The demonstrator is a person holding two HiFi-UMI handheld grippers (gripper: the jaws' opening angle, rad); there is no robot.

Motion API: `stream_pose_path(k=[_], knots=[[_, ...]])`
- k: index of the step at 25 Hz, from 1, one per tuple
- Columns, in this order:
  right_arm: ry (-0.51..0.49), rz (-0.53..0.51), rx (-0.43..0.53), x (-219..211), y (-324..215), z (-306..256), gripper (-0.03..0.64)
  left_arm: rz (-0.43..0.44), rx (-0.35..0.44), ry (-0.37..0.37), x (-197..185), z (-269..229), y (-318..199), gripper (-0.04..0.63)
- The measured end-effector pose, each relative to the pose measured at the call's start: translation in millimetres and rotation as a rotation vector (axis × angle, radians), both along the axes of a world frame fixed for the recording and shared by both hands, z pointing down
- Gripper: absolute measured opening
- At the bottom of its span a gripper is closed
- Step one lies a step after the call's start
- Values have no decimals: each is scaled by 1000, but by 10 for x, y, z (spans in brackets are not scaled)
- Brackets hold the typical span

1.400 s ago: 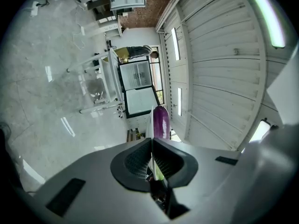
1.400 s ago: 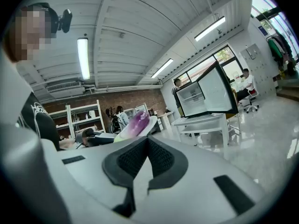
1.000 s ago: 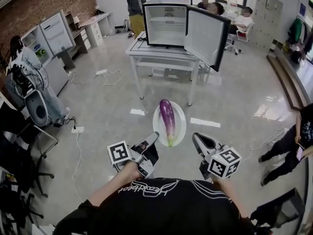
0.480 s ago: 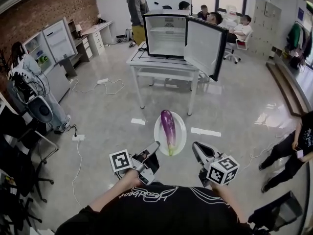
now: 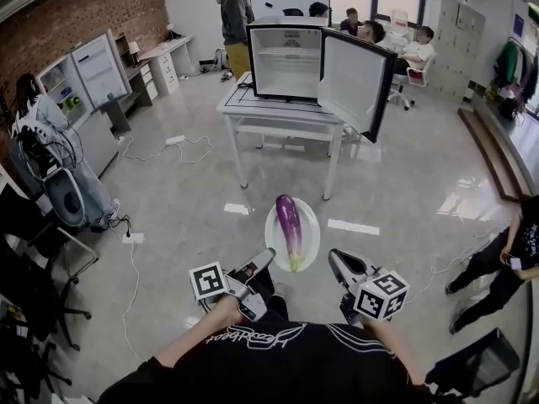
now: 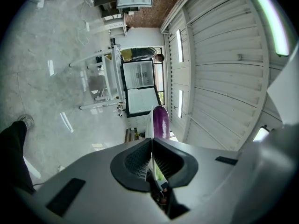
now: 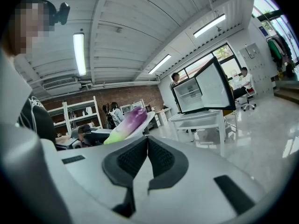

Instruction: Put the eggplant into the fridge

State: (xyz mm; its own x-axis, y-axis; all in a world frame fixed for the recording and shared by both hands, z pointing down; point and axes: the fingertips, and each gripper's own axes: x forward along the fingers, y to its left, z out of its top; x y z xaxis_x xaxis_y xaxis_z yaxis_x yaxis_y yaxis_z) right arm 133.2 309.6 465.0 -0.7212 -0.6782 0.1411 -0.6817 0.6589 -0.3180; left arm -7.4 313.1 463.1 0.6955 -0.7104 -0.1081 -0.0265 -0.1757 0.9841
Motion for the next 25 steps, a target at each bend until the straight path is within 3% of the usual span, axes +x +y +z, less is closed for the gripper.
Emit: stream_pose_path(k=[9,25], knots=[[-1,27,-27,-7,-476,100,8,22,-17,10,-24,124,-513,21],[4,108,-77,-81,-2125,106,8,95,-49,20,-110,136,-2263,21]])
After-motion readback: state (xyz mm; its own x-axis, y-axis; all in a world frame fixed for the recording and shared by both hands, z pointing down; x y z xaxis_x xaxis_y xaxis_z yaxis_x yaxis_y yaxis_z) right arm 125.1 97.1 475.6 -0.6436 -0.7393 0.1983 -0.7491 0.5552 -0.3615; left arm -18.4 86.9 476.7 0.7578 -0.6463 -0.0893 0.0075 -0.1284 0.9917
